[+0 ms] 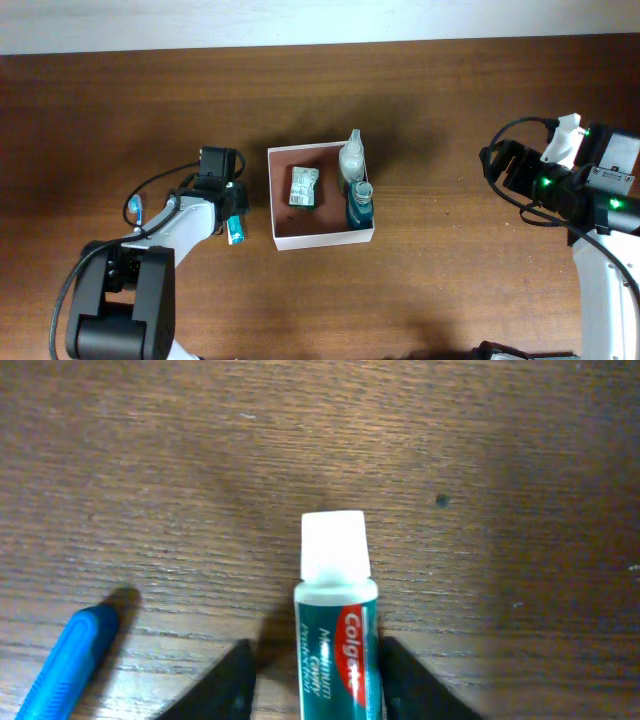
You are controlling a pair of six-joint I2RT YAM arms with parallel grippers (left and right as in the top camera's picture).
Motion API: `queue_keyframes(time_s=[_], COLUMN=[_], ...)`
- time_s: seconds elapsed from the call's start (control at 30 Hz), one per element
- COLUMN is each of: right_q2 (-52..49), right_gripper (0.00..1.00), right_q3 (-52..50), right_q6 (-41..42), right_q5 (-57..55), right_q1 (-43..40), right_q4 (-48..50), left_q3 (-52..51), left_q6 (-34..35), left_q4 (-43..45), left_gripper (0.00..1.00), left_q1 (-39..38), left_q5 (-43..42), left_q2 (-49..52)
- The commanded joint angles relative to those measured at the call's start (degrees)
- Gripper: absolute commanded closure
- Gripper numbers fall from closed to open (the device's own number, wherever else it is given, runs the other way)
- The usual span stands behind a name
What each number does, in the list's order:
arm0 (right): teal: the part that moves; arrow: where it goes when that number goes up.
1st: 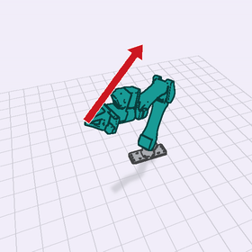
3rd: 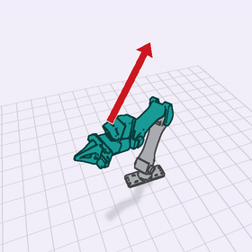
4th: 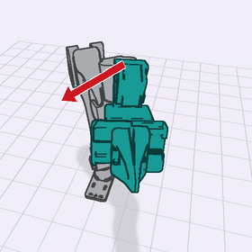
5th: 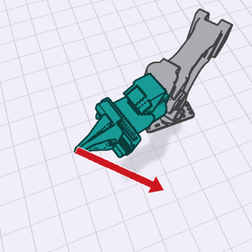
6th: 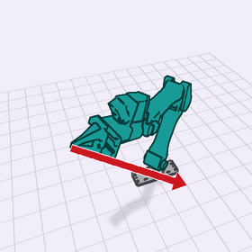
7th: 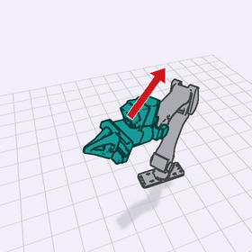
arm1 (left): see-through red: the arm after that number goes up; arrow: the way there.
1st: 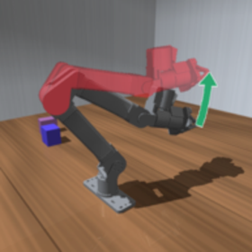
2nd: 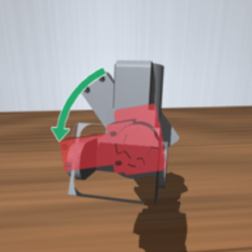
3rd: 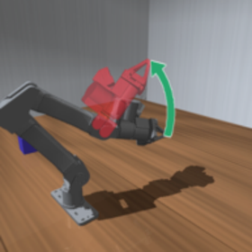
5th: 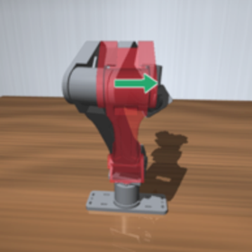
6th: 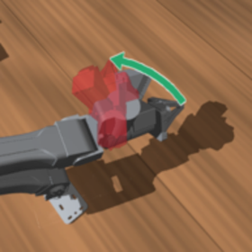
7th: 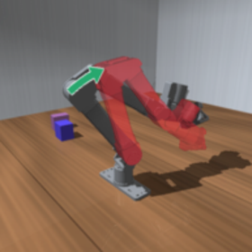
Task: Pack container
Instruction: 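Carry the toothpaste tube right over the box with the left gripper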
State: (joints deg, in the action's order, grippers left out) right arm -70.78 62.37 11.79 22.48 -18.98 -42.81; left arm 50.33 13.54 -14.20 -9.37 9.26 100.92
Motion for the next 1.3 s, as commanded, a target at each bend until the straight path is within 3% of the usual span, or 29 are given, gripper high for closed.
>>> queue_keyframes(time_s=[0.0,0.13,0.3,0.53,0.73,0.9,1.27], right_q2=[-0.1,-0.1,-0.1,-0.1,-0.1,-0.1,-0.1], right_gripper=[0.02,0.02,0.02,0.02,0.02,0.02,0.02], right_q3=[1.0,1.0,1.0,1.0,1.0,1.0,1.0], right_q6=[-0.1,-0.1,-0.1,-0.1,-0.2,-0.2,-0.2], right_q5=[-0.5,-0.5,-0.5,-0.5,-0.5,-0.5,-0.5], right_q1=[-0.2,-0.2,-0.2,-0.2,-0.2,-0.2,-0.2], right_q4=[0.2,0.2,0.2,0.2,0.2,0.2,0.2], left_q3=[0.5,0.5,3.4,7.5,7.7,7.7,7.7], left_q6=[-0.3,-0.3,-0.3,0.1,6.7,12.7,15.8], left_q4=[-0.1,0.3,-2.5,-8.7,-8.6,-8.3,-4.3], left_gripper=[0.78,0.89,0.89,0.89,0.89,0.89,0.89], left_q1=[0.0,0.0,0.0,-3.5,-9.3,-14.9,-19.6], left_q5=[0.7,0.7,0.6,0.6,0.6,0.7,1.1], left_q2=[1.4,1.3,-2.5,-17.8,-28.9,-27.5,-16.1])
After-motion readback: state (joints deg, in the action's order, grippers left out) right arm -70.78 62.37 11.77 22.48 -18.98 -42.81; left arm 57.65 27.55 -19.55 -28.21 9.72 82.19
